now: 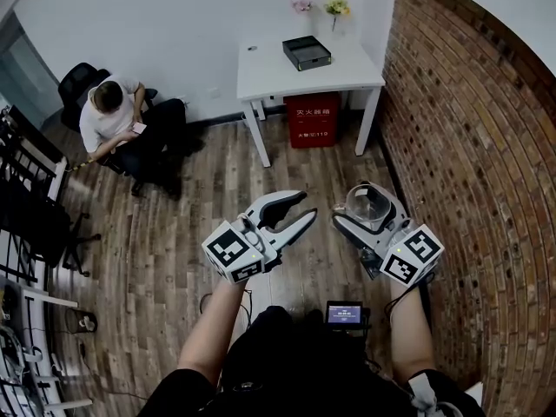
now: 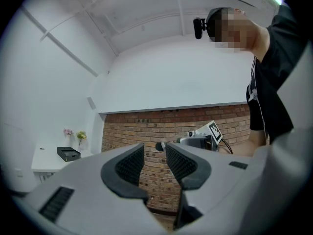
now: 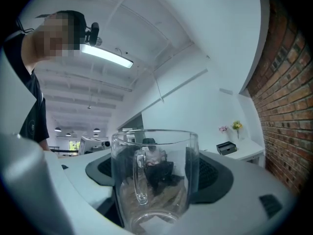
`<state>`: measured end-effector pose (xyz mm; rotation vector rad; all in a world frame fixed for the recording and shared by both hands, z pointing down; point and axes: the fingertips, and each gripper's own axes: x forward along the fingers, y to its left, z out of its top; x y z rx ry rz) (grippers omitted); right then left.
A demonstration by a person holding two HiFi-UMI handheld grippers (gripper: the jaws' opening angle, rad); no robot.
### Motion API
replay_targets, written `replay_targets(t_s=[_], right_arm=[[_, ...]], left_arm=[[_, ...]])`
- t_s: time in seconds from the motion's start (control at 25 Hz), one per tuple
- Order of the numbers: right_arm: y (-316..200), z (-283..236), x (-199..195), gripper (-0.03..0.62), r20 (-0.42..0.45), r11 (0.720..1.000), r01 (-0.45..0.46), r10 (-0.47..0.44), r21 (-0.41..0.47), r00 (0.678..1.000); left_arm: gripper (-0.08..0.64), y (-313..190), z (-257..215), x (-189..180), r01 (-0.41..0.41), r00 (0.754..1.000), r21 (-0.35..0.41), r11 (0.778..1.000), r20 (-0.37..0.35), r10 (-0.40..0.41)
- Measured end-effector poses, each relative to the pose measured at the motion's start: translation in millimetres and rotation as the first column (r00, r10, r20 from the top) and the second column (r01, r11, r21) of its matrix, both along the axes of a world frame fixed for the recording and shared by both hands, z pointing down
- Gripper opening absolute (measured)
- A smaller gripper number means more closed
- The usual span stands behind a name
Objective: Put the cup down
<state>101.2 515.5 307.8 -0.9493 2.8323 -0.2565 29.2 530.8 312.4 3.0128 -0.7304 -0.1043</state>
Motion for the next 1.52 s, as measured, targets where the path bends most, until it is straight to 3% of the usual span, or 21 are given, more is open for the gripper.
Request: replay_targets(t_s=[0.4,0.72,1.0,1.52], right_arm=[[-26,4,16,0.420,0.008,1.000,0.021,-0.021,-0.002,1.000],[-70,15,10,0.420,-0.002,0.999,0.030,-0.030,-0.023,1.000],[-136,21,-3,0.420,-0.016,0.999,0.014,-0.014,-0.031,1.000],[-301,13,-47,0.420,-0.014,0.997,-0.045,0.045,-0.064,0.999]], left_arm=[[0.135,-26,3,20,0.003,1.000,0.014,1.000,0.001,-0.003],[0.135,-70,16,14,0.008,1.000,-0.008,1.000,-0.005,-0.008],[0.135,-138,24,7,-0.030,0.999,-0.005,1.000,-0.019,0.030],[0.135,-306,21,-40,-0.079,0.997,-0.016,0.997,-0.010,0.079]])
